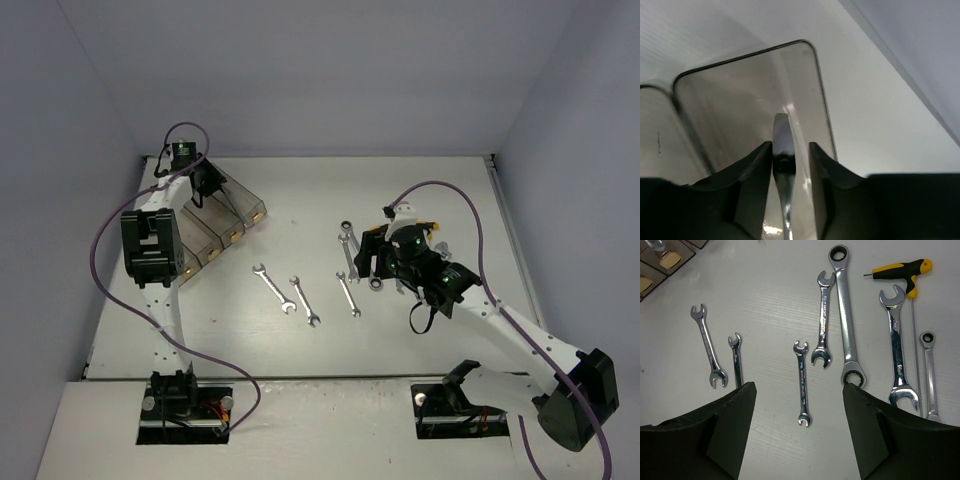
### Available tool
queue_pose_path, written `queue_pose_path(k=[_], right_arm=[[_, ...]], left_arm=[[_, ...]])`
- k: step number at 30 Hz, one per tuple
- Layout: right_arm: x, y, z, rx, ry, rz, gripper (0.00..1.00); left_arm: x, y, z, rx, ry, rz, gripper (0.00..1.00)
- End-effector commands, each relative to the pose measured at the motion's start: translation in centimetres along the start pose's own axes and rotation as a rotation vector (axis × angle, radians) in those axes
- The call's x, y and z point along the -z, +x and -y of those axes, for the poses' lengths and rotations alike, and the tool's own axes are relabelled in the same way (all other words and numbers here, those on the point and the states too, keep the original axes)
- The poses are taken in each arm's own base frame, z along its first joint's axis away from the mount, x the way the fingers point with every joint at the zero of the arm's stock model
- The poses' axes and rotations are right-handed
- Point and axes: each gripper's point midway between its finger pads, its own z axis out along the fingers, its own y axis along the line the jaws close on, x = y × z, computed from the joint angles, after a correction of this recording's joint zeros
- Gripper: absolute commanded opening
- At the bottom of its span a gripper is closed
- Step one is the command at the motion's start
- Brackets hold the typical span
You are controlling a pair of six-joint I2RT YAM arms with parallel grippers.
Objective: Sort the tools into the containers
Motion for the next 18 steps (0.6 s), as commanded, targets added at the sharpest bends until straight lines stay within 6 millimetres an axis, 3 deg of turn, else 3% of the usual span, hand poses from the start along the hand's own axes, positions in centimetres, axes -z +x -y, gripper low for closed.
queue_pose_path(k=[1, 5, 8, 13, 18], right_arm=[[-0.3, -1.5, 0.0, -0.024, 0.017, 0.051, 0.68], [-0.4, -1.4, 0.3, -0.025, 0.032, 0.049, 0.68], [-0.5, -1.5, 0.5, -0.024, 0.044, 0.051, 0.68], [-0.7, -1.6, 0.6, -0.022, 0.055, 0.053, 0.68], [-0.4, -1.9, 0.7, -0.02, 0.059, 0.065, 0.68]], left_arm=[[1.1, -3.3, 1.0, -0.086, 0.027, 0.087, 0.42], [1.9, -3.5, 1.7, -0.109, 0.045, 0.095, 0.58], [2.0, -2.9, 2.3, -0.125, 0.06, 0.081, 0.64], [2.4, -0.6, 4.3, -0.184, 0.091, 0.037, 0.67], [5.0, -1.2, 5.0, -0.22, 0.072, 0.088, 0.67]])
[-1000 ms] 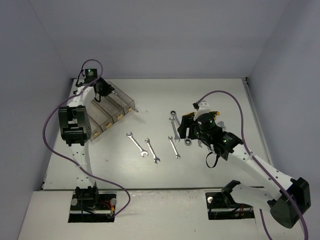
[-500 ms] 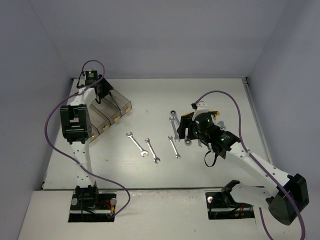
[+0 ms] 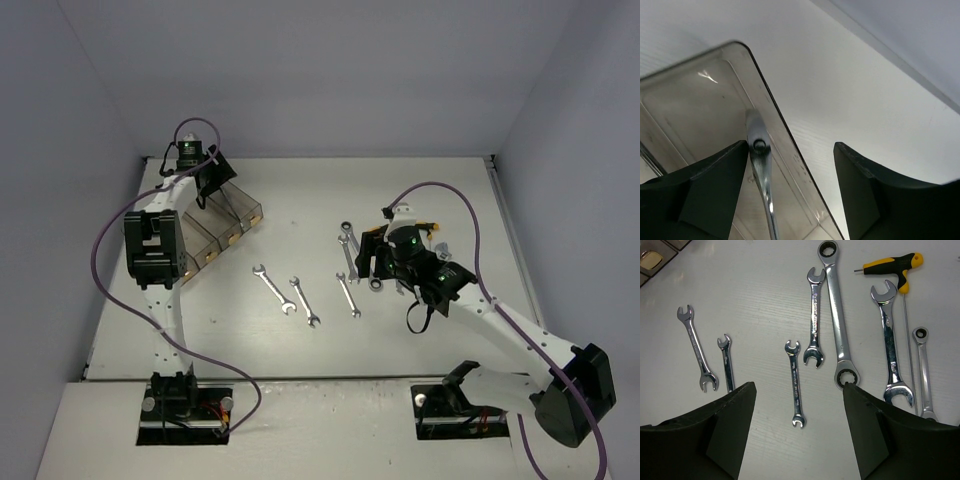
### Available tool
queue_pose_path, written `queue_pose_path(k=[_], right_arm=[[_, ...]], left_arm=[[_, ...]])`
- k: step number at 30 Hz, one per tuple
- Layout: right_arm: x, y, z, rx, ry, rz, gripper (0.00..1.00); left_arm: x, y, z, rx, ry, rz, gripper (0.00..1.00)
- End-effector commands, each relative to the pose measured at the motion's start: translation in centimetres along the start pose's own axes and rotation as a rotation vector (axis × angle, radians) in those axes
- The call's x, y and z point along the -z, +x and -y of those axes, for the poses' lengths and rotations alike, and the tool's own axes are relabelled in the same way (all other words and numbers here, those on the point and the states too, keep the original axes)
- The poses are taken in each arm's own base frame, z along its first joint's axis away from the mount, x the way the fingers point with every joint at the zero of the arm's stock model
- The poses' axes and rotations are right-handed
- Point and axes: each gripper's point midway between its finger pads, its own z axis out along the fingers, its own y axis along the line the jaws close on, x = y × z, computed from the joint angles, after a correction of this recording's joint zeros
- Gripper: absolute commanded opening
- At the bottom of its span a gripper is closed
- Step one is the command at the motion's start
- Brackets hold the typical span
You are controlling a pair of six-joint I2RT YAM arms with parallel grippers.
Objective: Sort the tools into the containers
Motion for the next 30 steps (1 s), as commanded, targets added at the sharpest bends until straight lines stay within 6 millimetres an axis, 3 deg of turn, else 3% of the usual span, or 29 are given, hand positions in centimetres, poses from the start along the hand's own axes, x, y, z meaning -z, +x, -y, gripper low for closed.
queue_pose_path(k=[1, 4, 8, 11, 17, 20, 24, 27, 30], right_arm=[[0.3, -2.4, 0.0, -0.017, 0.014, 0.08, 0.68], [0.5, -2.5, 0.1, -0.014, 0.018, 0.086, 0.68], [0.7, -2.6, 0.4, -0.011, 0.03, 0.094, 0.68], [1.0, -2.9, 1.0, -0.006, 0.058, 0.109, 0.66], [0.4, -3.1, 3.8, -0.044, 0.161, 0.092, 0.56], [-0.9, -3.1, 5.8, -0.068, 0.217, 0.049, 0.49], [-2.9, -3.1, 7.2, -0.046, 0.26, -0.016, 0.42], [-3.8, -2.9, 9.9, -0.102, 0.355, -0.05, 0.32], [-3.5, -2.2, 15.0, -0.257, 0.483, -0.055, 0.3]], left_arm=[[5.1, -2.8, 2.6, -0.069, -0.01, 0.093, 0.67], [7.8, -4.3, 2.5, -0.091, -0.055, 0.158, 0.67], [9.8, -4.5, 2.2, -0.115, -0.09, 0.166, 0.67], [11.0, -4.2, 3.2, -0.119, -0.06, 0.16, 0.67], [14.1, -1.1, 7.9, -0.178, 0.05, 0.11, 0.66], [17.5, 1.1, 10.3, -0.261, 0.096, 0.081, 0.66], [21.1, 4.1, 10.1, -0.299, 0.108, 0.035, 0.66], [24.1, 6.3, 9.9, -0.333, 0.131, 0.001, 0.66], [26.0, 9.1, 9.6, -0.425, 0.121, -0.054, 0.66]])
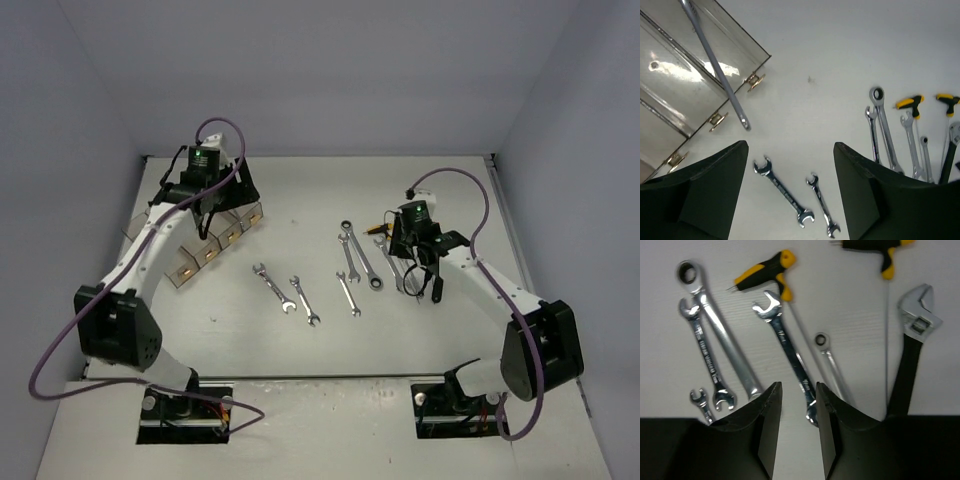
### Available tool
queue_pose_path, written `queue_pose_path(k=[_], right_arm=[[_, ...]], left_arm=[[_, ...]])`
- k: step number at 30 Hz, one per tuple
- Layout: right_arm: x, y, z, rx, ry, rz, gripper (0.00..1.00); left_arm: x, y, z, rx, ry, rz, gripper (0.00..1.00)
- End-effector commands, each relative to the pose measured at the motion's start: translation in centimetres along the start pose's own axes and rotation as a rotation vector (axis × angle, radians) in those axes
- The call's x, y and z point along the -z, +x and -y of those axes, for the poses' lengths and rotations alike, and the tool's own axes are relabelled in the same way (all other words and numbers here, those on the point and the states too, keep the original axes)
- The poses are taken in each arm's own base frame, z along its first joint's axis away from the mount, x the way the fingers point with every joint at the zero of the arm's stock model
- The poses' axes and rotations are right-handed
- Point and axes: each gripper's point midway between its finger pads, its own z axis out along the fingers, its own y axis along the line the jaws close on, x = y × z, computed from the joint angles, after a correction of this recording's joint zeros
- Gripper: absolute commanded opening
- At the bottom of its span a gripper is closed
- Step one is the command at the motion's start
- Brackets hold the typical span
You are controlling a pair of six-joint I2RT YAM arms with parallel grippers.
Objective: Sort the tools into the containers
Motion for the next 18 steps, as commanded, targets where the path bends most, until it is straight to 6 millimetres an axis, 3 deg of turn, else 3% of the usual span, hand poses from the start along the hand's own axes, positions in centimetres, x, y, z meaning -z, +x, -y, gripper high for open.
queue_pose_path(k=[1, 4, 6, 10, 18], right_arm=[[-1.1, -1.6, 6.1, -0.202, 0.178, 0.019, 0.31], [-1.6, -1.0, 9.0, -0.265, 0.255, 0.003, 0.32], [-2.4, 0.0, 10.3, -0.301, 0.281, -0.035, 0.32], [-3.8, 1.6, 11.7, -0.323, 0.305, -0.104, 0.36], [-5.4, 5.3, 13.6, -0.356, 0.343, -0.226, 0.39]], left_arm=[[4.6, 1.5, 1.7, -0.128, 0.031, 0.001, 0.66], [5.8, 3.9, 2.8, -0.171, 0.065, -0.033, 0.67], [7.6, 4.6, 3.4, -0.18, 0.105, -0.026, 0.67], [9.0, 5.7, 3.7, -0.222, 0.133, -0.042, 0.67], [9.4, 6.4, 3.6, -0.256, 0.137, -0.048, 0.67]])
